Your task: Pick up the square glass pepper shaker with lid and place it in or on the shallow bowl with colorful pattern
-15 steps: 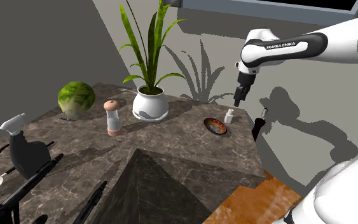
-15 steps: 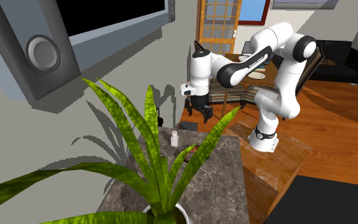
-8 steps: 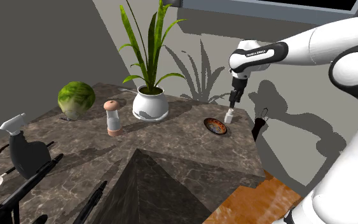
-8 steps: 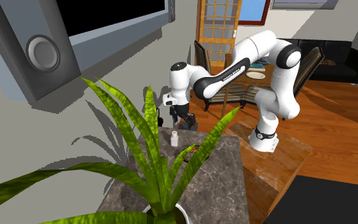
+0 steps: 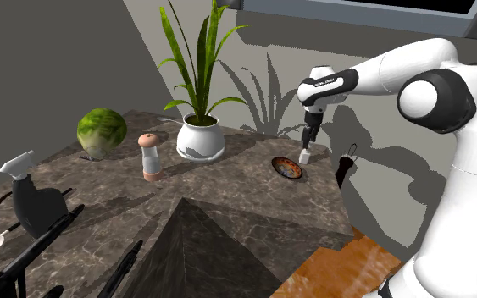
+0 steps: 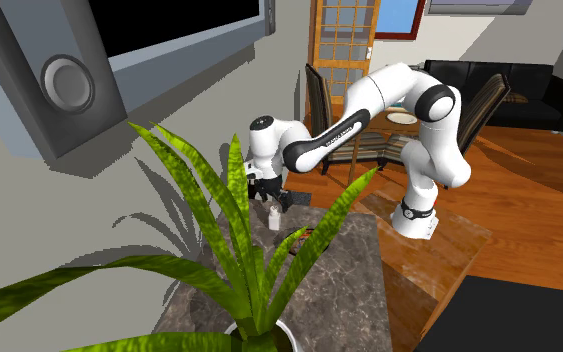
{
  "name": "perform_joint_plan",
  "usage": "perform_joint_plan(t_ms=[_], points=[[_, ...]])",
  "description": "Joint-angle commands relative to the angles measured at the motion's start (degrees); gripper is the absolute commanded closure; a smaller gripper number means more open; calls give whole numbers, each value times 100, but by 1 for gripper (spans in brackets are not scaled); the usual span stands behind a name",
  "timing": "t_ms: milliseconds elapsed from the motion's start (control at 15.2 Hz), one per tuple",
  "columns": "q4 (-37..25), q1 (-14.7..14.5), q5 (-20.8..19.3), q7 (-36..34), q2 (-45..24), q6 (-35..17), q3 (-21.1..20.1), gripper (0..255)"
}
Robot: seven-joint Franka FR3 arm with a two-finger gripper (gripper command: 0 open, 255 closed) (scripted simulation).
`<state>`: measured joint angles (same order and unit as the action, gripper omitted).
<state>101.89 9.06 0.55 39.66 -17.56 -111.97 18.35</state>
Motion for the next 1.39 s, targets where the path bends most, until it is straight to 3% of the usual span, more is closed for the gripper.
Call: perform_joint_plan(t_ms=[0,660,726,1320], points=[[72,16,16,20,-56,-128,-1,0],[205,25,33,32,-109,-311,-5,0],[205,25,33,32,-109,-311,-5,255],[205,25,33,32,-109,-312,-5,255]])
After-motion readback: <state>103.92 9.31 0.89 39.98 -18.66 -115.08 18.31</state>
